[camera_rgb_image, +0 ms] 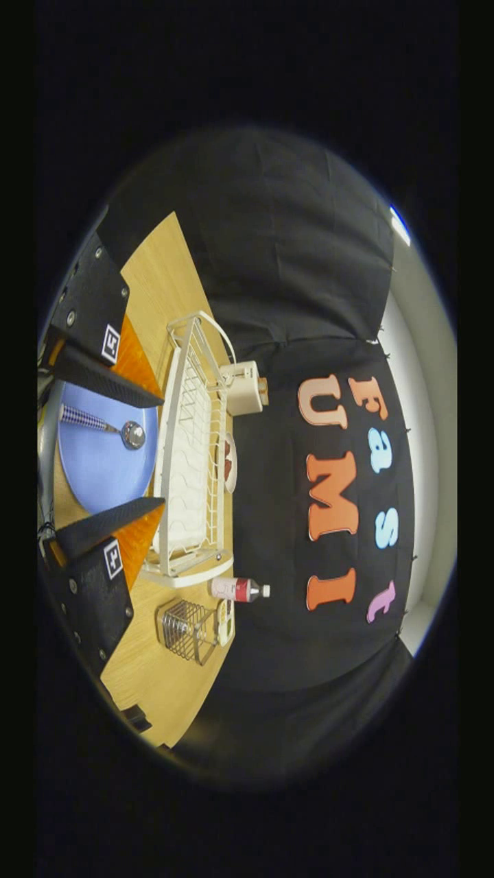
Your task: Take the plate from the dish rack, then take the spoon from the basket and place it into the plate.
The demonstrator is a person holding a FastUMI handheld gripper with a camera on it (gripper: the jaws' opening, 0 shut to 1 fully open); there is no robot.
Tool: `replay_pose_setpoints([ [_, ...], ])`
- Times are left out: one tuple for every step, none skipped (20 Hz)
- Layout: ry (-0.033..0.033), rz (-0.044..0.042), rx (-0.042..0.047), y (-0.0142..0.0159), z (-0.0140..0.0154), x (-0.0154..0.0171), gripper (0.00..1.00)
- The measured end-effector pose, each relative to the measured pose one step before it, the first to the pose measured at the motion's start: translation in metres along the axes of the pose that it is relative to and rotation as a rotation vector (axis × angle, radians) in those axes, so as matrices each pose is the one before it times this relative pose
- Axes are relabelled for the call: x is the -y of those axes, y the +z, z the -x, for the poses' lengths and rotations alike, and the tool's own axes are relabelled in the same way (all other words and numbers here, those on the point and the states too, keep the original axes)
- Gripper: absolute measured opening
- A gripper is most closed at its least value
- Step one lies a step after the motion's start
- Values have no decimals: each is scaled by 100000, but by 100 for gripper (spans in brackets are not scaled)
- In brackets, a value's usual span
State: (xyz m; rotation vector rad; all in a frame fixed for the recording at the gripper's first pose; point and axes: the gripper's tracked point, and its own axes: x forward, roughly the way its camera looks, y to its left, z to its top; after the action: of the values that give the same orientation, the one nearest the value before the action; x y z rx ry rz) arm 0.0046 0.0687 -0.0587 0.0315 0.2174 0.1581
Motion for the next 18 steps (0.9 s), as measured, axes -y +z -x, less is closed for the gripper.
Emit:
replay_pose_setpoints([
  [-871,369,-561,-40,152,746,83],
  [-2407,210,-128,113,220,1030,91],
  [-2728,-96,183,176,142,1277,94],
  [-1838,-577,89,213,100,969,97],
  [-1398,-707,225,201,214,819,97],
  [-1411,-224,521,373,132,921,97],
  [-1818,507,773,454,157,1002,97],
  [-2124,1019,814,431,126,1121,97],
  [-2543,1049,851,373,115,1260,97],
  [-2470,793,825,423,137,1311,97],
  [-2433,282,714,318,117,1239,97],
  [-2211,-395,654,286,12,1182,97],
  [-1986,-812,731,341,128,1070,97],
  [-1844,-835,691,320,57,924,97],
  [-1903,-466,980,285,68,957,97],
  [-2159,-195,654,242,21,1017,97],
  [-1990,87,361,44,57,889,97],
  [-1572,-224,55,57,82,764,97],
])
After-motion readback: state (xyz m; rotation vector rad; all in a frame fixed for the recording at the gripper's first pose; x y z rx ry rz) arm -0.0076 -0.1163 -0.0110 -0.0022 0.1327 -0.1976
